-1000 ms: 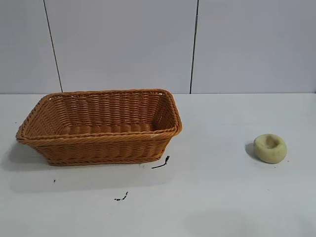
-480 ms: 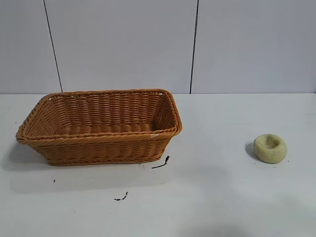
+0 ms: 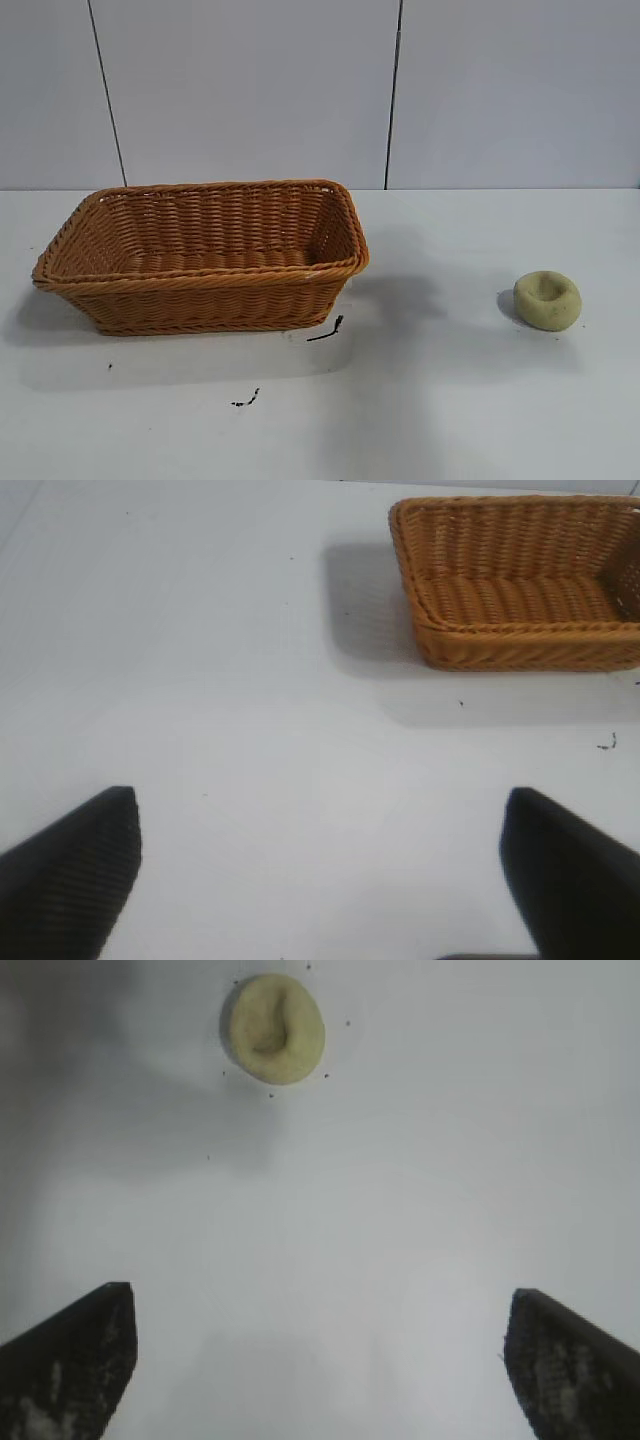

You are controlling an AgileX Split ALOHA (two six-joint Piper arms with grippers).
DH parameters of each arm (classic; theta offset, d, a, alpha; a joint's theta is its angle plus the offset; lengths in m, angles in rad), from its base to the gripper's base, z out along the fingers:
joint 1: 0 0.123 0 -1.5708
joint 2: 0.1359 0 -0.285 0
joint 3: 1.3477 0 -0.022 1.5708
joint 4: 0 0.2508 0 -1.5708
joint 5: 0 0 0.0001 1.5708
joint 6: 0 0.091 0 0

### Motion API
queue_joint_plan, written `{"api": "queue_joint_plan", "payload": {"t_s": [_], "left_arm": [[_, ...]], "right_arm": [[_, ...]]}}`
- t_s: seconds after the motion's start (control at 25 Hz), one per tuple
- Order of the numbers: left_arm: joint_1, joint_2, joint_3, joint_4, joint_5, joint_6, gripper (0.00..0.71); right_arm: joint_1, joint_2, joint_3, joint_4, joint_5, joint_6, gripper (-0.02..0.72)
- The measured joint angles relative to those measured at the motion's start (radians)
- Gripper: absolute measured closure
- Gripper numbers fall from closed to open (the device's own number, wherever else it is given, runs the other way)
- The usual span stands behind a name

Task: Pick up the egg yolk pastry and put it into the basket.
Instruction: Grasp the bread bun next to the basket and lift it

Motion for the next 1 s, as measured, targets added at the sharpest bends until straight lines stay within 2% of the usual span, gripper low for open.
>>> {"api": "queue_joint_plan", "payload": {"t_s": [0.24, 0.52, 0.76, 1.0], "left_arm": [[0.0, 0.0, 0.0, 0.0, 0.0, 0.0, 0.014], [0.0, 0.0, 0.0, 0.0, 0.0, 0.0, 0.014], [0.0, 0.0, 0.0, 0.0, 0.0, 0.0, 0.014], [0.0, 0.0, 0.0, 0.0, 0.0, 0.0, 0.014]], "right_arm": [[0.0, 0.279, -0.198, 0.007, -0.01, -0.012, 0.01], [0.0, 0.402, -0.244, 0.095, -0.023, -0.062, 0.01], [0.01, 0.413, -0.244, 0.095, -0.023, -0.069, 0.01], [0.073, 0.415, -0.244, 0.077, -0.03, -0.067, 0.01]]}}
